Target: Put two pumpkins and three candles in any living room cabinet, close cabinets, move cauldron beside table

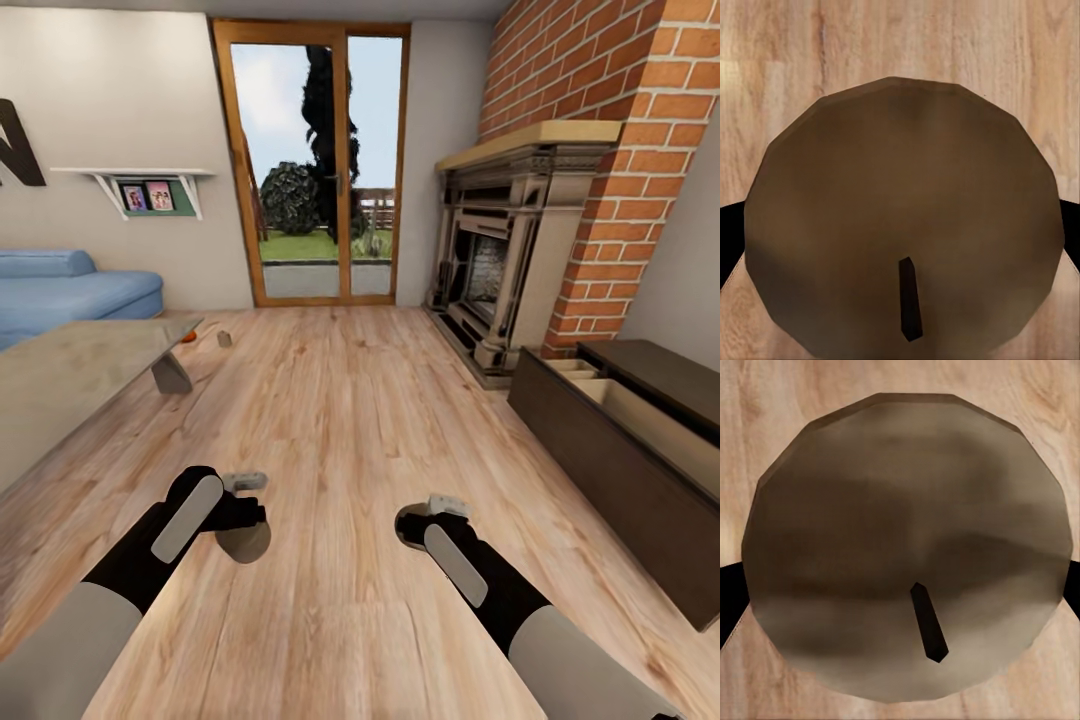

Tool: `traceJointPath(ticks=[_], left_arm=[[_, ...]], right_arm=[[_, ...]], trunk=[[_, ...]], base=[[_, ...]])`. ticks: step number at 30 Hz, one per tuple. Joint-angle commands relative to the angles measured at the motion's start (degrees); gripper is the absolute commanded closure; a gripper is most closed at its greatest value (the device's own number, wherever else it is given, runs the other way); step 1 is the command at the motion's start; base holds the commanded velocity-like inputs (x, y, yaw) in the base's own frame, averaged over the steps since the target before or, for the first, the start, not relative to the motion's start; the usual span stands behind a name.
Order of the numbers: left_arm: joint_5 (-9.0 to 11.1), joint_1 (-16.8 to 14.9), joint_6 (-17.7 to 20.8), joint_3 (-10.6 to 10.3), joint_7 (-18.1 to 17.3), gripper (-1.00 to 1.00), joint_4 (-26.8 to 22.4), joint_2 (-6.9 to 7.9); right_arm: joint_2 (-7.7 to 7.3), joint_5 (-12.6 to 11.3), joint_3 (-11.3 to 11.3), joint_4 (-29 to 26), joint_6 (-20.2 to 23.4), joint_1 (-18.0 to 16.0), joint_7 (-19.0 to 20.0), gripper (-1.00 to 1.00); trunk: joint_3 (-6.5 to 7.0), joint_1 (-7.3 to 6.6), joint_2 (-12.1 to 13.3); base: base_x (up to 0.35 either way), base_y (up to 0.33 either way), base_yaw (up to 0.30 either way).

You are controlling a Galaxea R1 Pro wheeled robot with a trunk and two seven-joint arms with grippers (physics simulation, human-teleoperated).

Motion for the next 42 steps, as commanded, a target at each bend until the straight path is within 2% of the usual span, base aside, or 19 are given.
traceJointPath(ticks=[1, 23, 42], left_arm=[[0.5, -0.1, 0.0, -0.2, 0.6, 1.00, -0.1, 0.06], [0.6, -0.1, 0.0, -0.1, 0.3, 1.00, 0.0, 0.06], [0.6, -0.1, 0.0, -0.1, 0.3, 1.00, 0.1, 0.06]], right_arm=[[-0.03, -0.5, 0.1, -0.1, -0.1, -0.1, -0.4, 1.00], [0.01, -0.5, 0.1, -0.1, -0.1, -0.1, -0.4, 1.00], [-0.04, -0.5, 0.1, -0.2, -0.1, -0.1, -0.4, 1.00]], trunk=[[-0.06, 0.02, 0.0], [-0.06, 0.02, 0.0], [-0.06, 0.02, 0.0]], base=[[0.336, 0.000, 0.001], [0.337, 0.002, 0.000], [0.321, 0.114, 0.054]])
